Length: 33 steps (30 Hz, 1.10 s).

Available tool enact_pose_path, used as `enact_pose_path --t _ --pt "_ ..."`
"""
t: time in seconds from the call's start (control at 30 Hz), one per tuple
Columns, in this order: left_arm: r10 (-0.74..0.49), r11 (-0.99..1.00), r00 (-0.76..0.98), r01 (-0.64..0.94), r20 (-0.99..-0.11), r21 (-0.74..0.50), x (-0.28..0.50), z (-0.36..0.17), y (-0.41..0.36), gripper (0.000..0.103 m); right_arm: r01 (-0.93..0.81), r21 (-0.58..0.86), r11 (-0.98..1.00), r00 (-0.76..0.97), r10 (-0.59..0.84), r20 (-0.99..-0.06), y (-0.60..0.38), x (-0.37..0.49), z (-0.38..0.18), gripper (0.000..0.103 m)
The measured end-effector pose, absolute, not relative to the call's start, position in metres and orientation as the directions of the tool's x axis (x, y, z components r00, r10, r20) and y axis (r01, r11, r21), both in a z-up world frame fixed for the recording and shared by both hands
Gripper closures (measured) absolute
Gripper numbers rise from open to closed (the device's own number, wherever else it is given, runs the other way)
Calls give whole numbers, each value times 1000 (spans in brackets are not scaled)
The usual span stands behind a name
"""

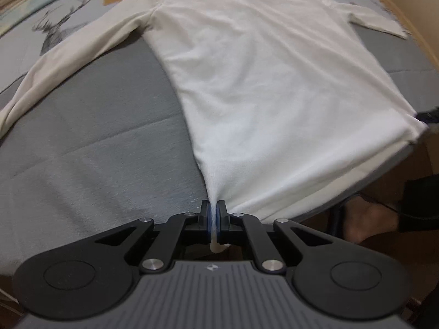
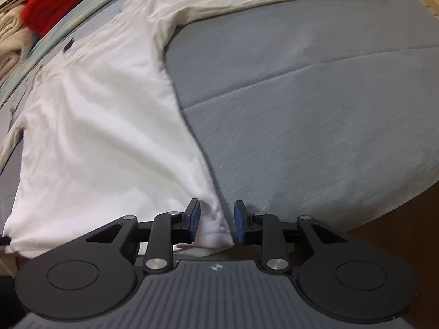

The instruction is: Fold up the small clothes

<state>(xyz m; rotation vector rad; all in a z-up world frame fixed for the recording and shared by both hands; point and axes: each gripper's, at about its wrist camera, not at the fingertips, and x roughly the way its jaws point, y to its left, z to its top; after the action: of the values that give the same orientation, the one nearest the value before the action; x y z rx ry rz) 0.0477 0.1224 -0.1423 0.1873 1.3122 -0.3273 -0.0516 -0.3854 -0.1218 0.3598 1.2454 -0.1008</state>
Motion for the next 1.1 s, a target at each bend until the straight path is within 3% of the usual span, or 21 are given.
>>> enact_pose_path --t 0.2,0.3,0.33,0.37,0.57,0.73,0.9,1.0,1.1 --pt "-181 966 157 214 -971 -145 62 -159 134 86 230 188 955 277 121 -953 -372 -47 -129 67" --pt "-153 966 157 232 -976 -114 62 -163 130 89 205 184 961 270 126 -955 -367 -45 -130 67" --pt "-153 965 164 240 -974 -111 62 -161 130 98 192 181 965 269 125 -955 -365 -45 -130 83" --pt "-156 963 175 248 -972 -110 61 -156 131 99 178 179 968 276 126 -953 -364 -47 -128 98" --pt "-121 961 242 272 -963 -52 52 -130 140 100 219 288 932 382 190 -904 -385 -57 -97 99" --pt "48 948 224 297 -973 115 52 -151 127 99 218 119 969 254 62 -965 -378 -54 -123 98" --pt "-116 959 386 285 -915 -2 50 -113 124 98 175 43 984 349 -22 -937 -365 -56 -102 93" --pt "-183 935 356 352 -916 -51 46 -121 105 98 137 -14 991 423 -71 -903 -355 -57 -91 85" --pt "-156 909 296 416 -942 -20 41 -143 88 98 141 43 989 465 -28 -885 -356 -54 -87 82"
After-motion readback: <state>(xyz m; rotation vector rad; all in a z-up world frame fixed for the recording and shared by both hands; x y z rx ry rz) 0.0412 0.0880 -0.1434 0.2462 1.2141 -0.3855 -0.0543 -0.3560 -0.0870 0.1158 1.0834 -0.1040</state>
